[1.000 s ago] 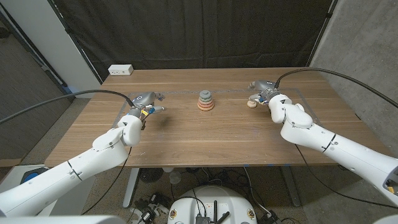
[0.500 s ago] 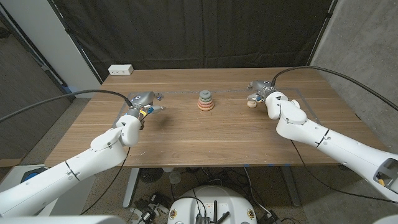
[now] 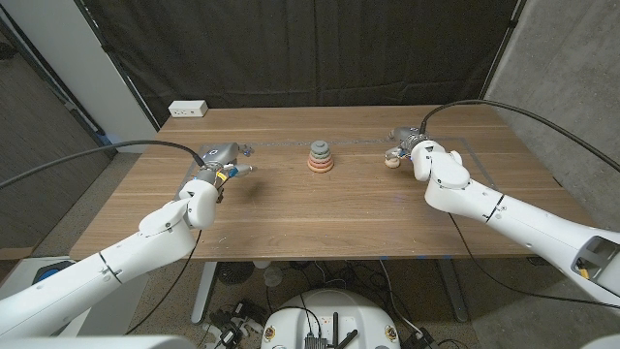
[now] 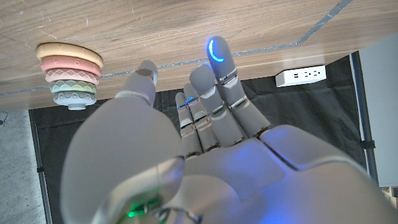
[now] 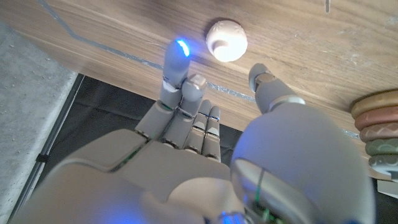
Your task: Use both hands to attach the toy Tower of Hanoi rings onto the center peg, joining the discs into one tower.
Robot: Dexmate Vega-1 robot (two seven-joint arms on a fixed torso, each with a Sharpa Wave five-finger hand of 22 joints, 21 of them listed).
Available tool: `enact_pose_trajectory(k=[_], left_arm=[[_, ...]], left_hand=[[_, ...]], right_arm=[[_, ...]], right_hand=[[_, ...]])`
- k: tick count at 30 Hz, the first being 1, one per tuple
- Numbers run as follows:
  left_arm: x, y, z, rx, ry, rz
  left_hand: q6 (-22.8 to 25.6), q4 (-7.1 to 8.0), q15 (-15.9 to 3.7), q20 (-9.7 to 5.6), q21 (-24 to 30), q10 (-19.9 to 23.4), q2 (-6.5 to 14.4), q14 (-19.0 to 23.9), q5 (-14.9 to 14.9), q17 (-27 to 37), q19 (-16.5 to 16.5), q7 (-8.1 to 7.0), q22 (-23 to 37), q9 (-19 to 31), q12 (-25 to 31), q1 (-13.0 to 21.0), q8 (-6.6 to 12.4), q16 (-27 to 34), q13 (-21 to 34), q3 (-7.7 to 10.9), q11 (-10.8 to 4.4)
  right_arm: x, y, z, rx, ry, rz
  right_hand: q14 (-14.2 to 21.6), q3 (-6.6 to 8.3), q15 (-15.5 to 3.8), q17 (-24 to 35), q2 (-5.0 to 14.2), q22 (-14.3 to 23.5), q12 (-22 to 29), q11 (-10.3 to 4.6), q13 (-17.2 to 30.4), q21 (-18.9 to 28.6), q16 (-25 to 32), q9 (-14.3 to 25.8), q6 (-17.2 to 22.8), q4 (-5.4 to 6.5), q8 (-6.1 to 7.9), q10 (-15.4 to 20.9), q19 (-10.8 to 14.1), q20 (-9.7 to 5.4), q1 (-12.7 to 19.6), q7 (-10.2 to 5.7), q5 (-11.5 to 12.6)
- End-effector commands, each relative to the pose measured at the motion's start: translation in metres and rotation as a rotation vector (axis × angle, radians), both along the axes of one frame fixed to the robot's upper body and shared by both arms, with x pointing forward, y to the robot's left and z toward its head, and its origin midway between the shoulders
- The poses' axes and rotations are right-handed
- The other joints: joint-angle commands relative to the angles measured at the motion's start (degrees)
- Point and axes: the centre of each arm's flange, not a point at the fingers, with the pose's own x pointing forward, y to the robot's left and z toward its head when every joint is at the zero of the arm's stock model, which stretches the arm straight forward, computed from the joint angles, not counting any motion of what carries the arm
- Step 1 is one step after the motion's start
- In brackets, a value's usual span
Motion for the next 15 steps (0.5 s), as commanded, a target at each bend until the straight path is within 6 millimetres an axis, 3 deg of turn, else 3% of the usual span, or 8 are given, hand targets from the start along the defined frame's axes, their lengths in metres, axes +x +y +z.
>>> enact_pose_trajectory(k=[1,15], left_arm=[[0.000,0.000,-0.001,0.001,0.000,0.000],[-0.001,-0.001,-0.001,0.003,-0.012,-0.009]], left_hand=[[0.6,0.08,-0.41,-5.84,0.0,0.6,0.1,0.3,0.0,0.2,0.0,0.10,0.0,0.3,0.1,-0.1,0.03,-0.4,0.3,0.47,0.00],[1.5,0.03,-0.40,-5.86,0.0,1.5,0.3,0.5,0.1,0.5,0.1,0.03,0.0,0.4,0.2,-0.3,0.14,-0.3,0.5,0.91,-0.07]], right_arm=[[0.011,-0.001,0.000,-0.007,0.060,-0.045],[0.029,-0.003,-0.002,0.032,0.109,-0.047]], right_hand=[[-0.2,-0.26,-5.81,0.0,-0.40,-0.1,0.0,-0.06,-0.1,-0.3,-0.2,0.1,-0.6,0.03,-0.17,-0.4,-0.3,-4.30,-0.1,-0.05,-0.3],[0.0,-1.29,-5.86,-0.6,-0.39,0.0,1.3,-1.91,-0.4,-0.1,-0.9,0.3,1.6,-0.09,1.18,1.7,-0.3,-4.32,0.0,-1.79,-0.5]])
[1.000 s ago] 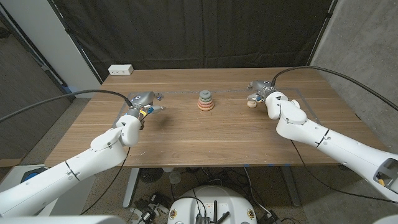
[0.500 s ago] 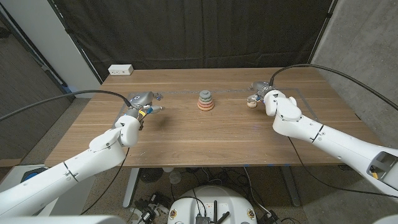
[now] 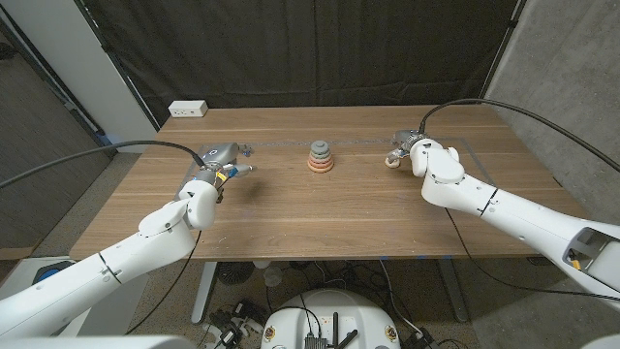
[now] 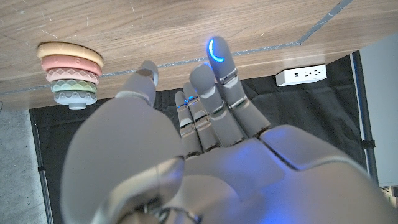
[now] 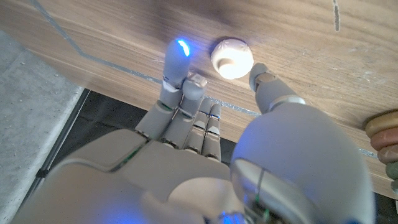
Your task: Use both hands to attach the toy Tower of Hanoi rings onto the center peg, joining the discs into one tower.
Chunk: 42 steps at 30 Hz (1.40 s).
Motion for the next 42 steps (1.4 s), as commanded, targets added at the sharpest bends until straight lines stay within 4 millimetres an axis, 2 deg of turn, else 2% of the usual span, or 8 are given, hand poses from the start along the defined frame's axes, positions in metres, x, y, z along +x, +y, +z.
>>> enact_pose_trajectory(k=[1,11,42], left_arm=[[0.000,-0.001,0.000,0.004,-0.006,-0.006],[-0.001,0.000,-0.001,0.001,-0.007,-0.002],[0.001,0.001,-0.006,-0.009,-0.003,-0.009]], left_hand=[[0.9,0.03,-0.40,-5.85,0.1,0.9,0.3,0.4,0.1,0.2,0.1,-0.01,0.0,0.1,0.2,-0.3,0.15,0.0,0.3,0.43,-0.04],[1.1,0.03,-0.39,-5.86,0.1,1.1,0.5,0.6,0.1,0.6,0.0,-0.11,0.0,0.1,0.1,-0.3,0.10,0.1,0.3,0.73,-0.09],[2.1,0.07,-0.41,-5.85,0.1,2.3,0.8,0.6,0.2,0.9,-0.1,-0.27,0.0,0.3,0.0,-1.0,0.03,-0.2,0.7,1.55,-0.15]], right_arm=[[0.015,-0.001,-0.002,0.027,0.040,-0.010],[0.023,-0.003,-0.006,0.036,0.062,-0.030],[0.034,-0.001,-0.023,0.010,0.115,-0.069]], right_hand=[[0.3,-0.50,-5.94,0.2,-0.35,0.3,0.6,-0.54,0.2,0.0,0.2,0.3,0.6,-0.14,0.40,0.4,0.1,-4.63,0.1,-0.20,-0.1],[1.0,-0.62,-5.94,0.6,0.11,0.3,1.2,-1.05,0.2,0.1,0.5,0.4,1.6,-0.13,0.87,1.9,0.5,-4.65,0.6,-1.03,0.0],[2.2,-0.86,-5.97,1.1,0.98,0.2,1.7,-1.71,0.7,0.3,0.8,0.2,3.5,-0.25,1.46,3.7,1.0,-4.69,2.1,-1.60,0.2]])
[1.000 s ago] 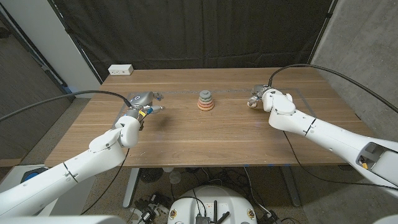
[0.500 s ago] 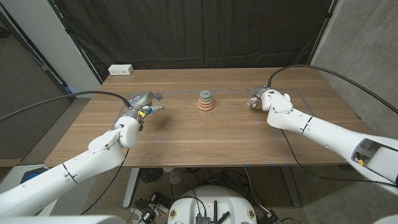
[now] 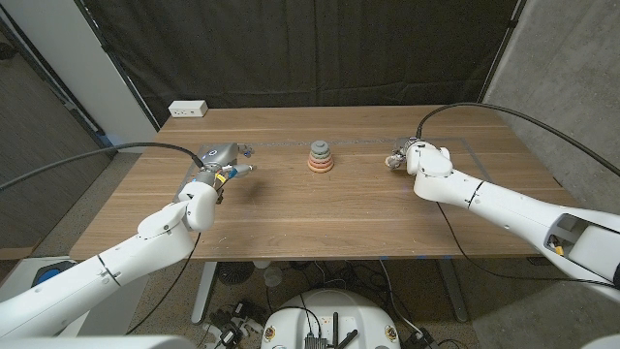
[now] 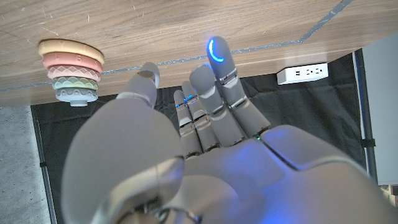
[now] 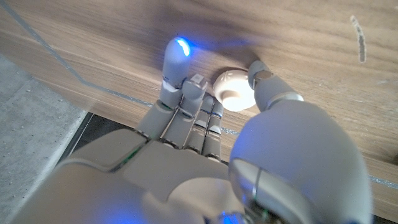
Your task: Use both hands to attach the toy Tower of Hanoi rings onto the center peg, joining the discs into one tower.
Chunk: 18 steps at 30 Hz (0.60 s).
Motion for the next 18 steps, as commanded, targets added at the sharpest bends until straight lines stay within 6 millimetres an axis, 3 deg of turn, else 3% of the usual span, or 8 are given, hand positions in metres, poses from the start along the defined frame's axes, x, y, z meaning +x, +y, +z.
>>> enact_pose_trajectory(k=[1,18], left_arm=[[0.001,0.000,-0.004,-0.005,0.011,-0.001],[0.004,-0.001,-0.006,-0.008,0.023,-0.007]], left_hand=[[0.6,0.15,-0.20,-5.84,0.1,0.6,0.3,-0.1,0.2,-0.1,-0.1,0.00,0.0,0.3,0.1,-0.4,0.04,-0.4,0.2,0.57,-0.15],[1.1,0.20,-0.20,-5.83,-0.1,1.1,0.6,0.4,0.3,0.5,-0.1,0.23,-0.1,0.4,0.1,-1.2,0.01,-0.1,0.6,1.18,-0.10]], right_arm=[[0.005,0.003,-0.010,-0.013,0.027,-0.006],[0.005,0.005,-0.023,-0.010,0.056,-0.002]], right_hand=[[0.6,-0.13,-5.68,0.1,0.33,0.1,0.4,-0.13,0.3,0.2,0.2,0.0,0.9,-0.04,0.56,0.9,0.6,-4.59,0.9,-0.05,0.2],[1.5,-0.46,-5.70,0.4,0.93,0.0,0.6,-1.10,0.7,0.3,0.5,-0.1,2.4,-0.01,0.96,2.6,1.1,-4.60,1.9,-0.83,0.3]])
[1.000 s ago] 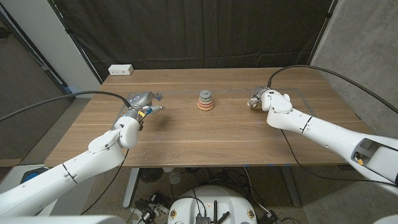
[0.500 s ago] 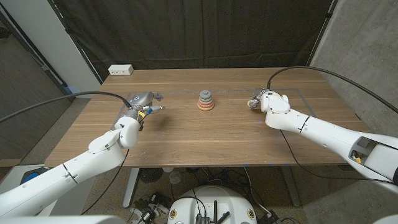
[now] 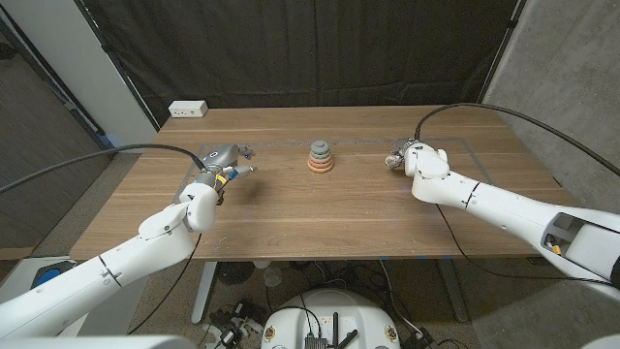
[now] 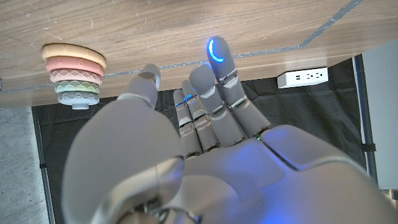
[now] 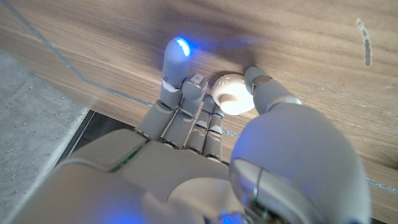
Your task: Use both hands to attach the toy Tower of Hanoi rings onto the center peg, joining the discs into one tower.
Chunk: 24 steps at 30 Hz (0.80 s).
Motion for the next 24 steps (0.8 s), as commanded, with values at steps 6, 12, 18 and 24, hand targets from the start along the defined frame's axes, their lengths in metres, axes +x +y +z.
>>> enact_pose_trajectory(k=[6,12,18,24], left_arm=[[-0.0002,0.0008,-0.0033,-0.009,0.009,0.000],[-0.0010,0.0017,-0.0039,-0.012,0.010,0.002],[-0.0011,0.0005,-0.0035,-0.009,0.010,0.000],[-0.0018,-0.0007,-0.0023,-0.006,0.008,-0.002]], left_hand=[[0.6,-0.14,-0.21,-5.83,-0.1,1.0,0.1,0.2,0.3,0.2,-0.1,0.14,0.2,0.2,0.3,-0.7,0.00,-0.1,0.3,0.60,-0.14],[0.7,-0.24,-0.21,-5.85,-0.1,1.1,0.1,0.3,0.3,0.3,-0.1,0.06,0.2,0.2,0.2,-0.8,0.02,-0.1,0.5,0.77,-0.17],[1.0,-0.26,-0.22,-5.82,-0.1,1.2,0.1,0.2,0.3,0.2,-0.1,0.12,0.2,0.3,0.2,-0.9,0.06,-0.3,0.6,0.92,-0.17],[1.2,-0.27,-0.22,-5.85,-0.2,1.6,0.3,0.2,0.4,0.2,-0.1,0.24,0.2,0.3,0.3,-1.0,0.06,-0.4,0.8,1.21,-0.15]], right_arm=[[0.0044,0.0024,-0.0121,0.014,0.036,-0.005],[0.0061,0.0014,-0.0127,0.029,0.023,-0.005],[0.0061,-0.0004,-0.0164,0.048,-0.013,0.007],[0.0048,-0.0021,-0.0188,0.062,-0.044,0.017]], right_hand=[[1.4,-0.45,-5.62,0.3,0.42,0.2,1.2,-0.48,0.5,0.6,0.7,0.0,1.7,-0.21,0.76,3.0,1.4,-4.59,1.8,-1.13,0.4],[4.5,-0.36,-5.64,1.3,1.46,0.3,2.1,-1.18,0.7,1.1,2.8,-0.2,4.2,-0.25,1.74,7.3,3.5,-4.65,3.6,-1.69,0.6],[6.5,-0.26,-5.63,1.3,2.38,0.3,2.5,-1.69,0.9,1.2,4.1,-0.4,7.2,-0.24,3.00,11.4,5.4,-4.66,5.0,-4.53,0.8],[8.0,-0.34,-5.60,1.5,2.73,0.4,2.8,-2.87,1.4,1.2,5.2,-0.6,11.2,-0.08,4.71,14.7,6.6,-4.64,5.7,-5.29,0.9]])
